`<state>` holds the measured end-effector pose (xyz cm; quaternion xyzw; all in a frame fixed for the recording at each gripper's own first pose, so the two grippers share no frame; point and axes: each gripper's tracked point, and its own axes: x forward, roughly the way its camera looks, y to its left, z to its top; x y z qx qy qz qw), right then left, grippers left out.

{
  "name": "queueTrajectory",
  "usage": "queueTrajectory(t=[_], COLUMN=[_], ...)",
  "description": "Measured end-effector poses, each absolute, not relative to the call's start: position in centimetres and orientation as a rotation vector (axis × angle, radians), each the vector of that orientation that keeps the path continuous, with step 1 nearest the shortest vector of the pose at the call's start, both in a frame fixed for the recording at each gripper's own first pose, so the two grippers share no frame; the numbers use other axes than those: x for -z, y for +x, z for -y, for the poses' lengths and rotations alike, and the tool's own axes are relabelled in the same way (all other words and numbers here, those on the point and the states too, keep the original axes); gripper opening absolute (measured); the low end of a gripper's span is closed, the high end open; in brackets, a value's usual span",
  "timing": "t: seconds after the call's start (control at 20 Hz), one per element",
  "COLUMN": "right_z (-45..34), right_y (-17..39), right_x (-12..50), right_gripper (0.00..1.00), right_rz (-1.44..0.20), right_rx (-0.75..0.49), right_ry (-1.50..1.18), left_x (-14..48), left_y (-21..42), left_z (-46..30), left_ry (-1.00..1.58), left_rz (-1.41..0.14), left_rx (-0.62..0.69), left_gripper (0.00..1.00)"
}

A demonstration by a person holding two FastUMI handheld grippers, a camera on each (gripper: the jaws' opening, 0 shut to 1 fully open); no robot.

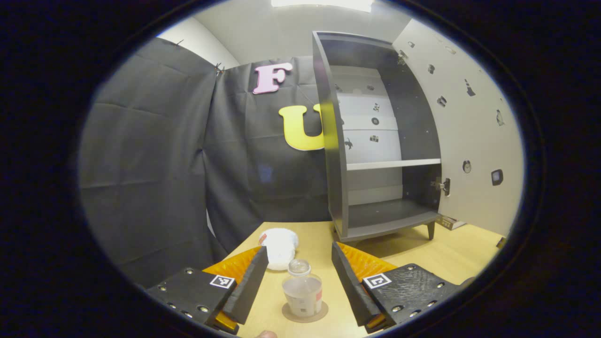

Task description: Open the cabinet door with the right hand, grasp the bottle in the cabinet with the left hand and place it on the coaster, then close the cabinet door with the right hand.

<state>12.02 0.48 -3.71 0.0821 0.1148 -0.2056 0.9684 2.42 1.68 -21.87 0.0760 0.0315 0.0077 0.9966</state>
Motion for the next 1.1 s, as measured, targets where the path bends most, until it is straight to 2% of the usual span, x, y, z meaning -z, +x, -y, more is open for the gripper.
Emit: queueTrajectory(t=[0.05, 0.2, 0.25, 0.3, 0.6, 0.7, 0.75, 0.8, 0.95, 1.0, 1.05, 1.1], right_z=[-0.3, -0.9, -1.2, -1.5, -3.1, -4.1, -4.9, -5.5, -7.4, -8.4, -9.2, -9.6], right_y=[12.1, 12.4, 12.4, 12.5, 12.4, 12.3, 12.1, 11.9, 11.2, 11.3, 11.3, 11.4], right_x=[3.4, 2.4, 2.0, 1.6, -1.6, -2.6, -3.0, -3.3, -3.8, -3.9, -3.9, -3.8], right_gripper=[0.98, 0.98, 0.93, 0.98, 0.98, 0.98, 0.92, 0.98, 0.98, 0.93, 0.98, 0.98], right_rz=[-0.22, -0.173, -0.157, -0.142, -0.06, -0.046, -0.045, -0.046, -0.047, -0.043, -0.04, -0.042], right_rx=[0.406, 0.355, 0.335, 0.312, 0.205, 0.161, 0.132, 0.112, 0.046, 0.015, -0.013, -0.037], right_ry=[0.163, 0.16, 0.164, 0.174, 0.199, 0.167, 0.141, 0.108, 0.065, 0.065, 0.067, 0.063], left_x=[20.3, 17.0, 16.0, 14.8, 7.3, 5.7, 5.2, 5.4, 6.0, 5.9, 5.6, 5.0], left_y=[1.6, -0.3, -1.0, -1.5, -2.6, -2.7, -2.8, -2.8, -3.5, -3.7, -4.0, -4.1], left_z=[-1.0, 1.4, 2.3, 3.4, 8.2, 9.5, 10.3, 10.7, 10.9, 10.9, 10.9, 10.7], left_ry=[0.163, 0.158, 0.136, 0.112, 0.05, 0.043, 0.037, 0.031, -0.029, -0.06, -0.085, -0.098], left_rz=[-0.059, -0.084, -0.089, -0.089, -0.056, -0.066, -0.067, -0.085, -0.158, -0.171, -0.171, -0.164], left_rx=[-0.02, -0.016, -0.011, 0.0, 0.015, 0.034, 0.049, 0.057, 0.033, 0.019, 0.007, -0.006], left_gripper=[0.83, 0.83, 0.82, 0.82, 0.82, 0.82, 0.82, 0.82, 0.82, 0.82, 0.82, 0.82])
